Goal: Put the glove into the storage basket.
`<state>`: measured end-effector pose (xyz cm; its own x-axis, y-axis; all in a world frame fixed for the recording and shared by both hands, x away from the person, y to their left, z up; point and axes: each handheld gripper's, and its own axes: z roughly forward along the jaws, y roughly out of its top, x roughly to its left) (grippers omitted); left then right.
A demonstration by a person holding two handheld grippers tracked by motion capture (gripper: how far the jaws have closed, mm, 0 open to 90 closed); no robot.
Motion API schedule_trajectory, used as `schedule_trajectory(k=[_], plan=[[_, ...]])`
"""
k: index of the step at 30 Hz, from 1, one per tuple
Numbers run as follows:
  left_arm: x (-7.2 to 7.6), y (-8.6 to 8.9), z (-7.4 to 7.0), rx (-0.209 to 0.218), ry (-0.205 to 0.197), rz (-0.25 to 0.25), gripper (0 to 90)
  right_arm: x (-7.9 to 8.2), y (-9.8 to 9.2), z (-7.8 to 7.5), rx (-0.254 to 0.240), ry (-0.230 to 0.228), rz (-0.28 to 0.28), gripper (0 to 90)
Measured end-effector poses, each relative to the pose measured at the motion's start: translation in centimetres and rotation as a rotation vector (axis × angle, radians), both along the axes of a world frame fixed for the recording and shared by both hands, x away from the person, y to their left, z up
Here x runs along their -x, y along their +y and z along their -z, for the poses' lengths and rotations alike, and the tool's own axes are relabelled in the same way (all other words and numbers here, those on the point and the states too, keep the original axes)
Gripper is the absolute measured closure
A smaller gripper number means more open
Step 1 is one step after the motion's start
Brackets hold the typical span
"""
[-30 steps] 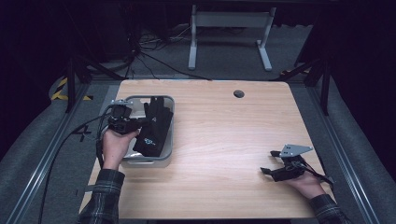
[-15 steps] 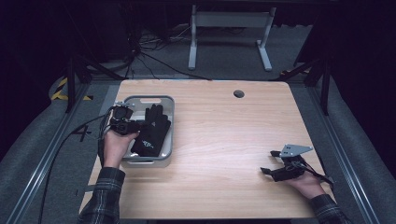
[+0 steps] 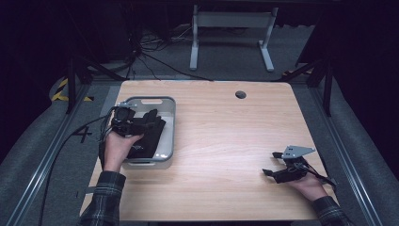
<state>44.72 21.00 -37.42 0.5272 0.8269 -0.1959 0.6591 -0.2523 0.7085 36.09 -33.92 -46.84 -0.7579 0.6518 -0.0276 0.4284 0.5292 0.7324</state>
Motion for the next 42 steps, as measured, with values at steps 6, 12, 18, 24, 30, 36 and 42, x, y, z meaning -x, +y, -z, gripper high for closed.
schedule_trajectory(k=[6, 12, 18, 24, 30, 36, 42], plan=[[0.2, -2.0, -0.2, -0.016, -0.024, 0.042, 29.5, 0.0, 0.0, 0.0, 0.0, 0.001, 0.0, 16.8], [0.5, -3.9, -0.5, 0.005, -0.034, 0.082, 24.5, 0.0, 0.0, 0.0, 0.0, 0.0, 0.0, 16.8], [1.1, -6.4, -0.8, 0.005, -0.042, 0.152, 23.0, 0.0, 0.0, 0.0, 0.002, 0.0, 0.001, 16.8], [1.8, -9.1, -0.8, 0.007, -0.055, 0.217, 21.9, 0.0, 0.0, 0.0, 0.0, 0.001, 0.001, 16.8], [2.7, -11.8, -0.7, 0.009, -0.067, 0.276, 20.1, 0.0, 0.0, 0.0, 0.002, 0.001, 0.002, 16.8], [3.7, -14.6, -0.3, 0.021, -0.075, 0.331, 19.0, 0.0, 0.0, 0.0, 0.001, 0.002, 0.001, 16.8], [4.8, -17.1, 0.6, 0.013, -0.073, 0.381, 16.4, 0.0, 0.0, 0.0, 0.002, 0.001, 0.001, 16.8]])
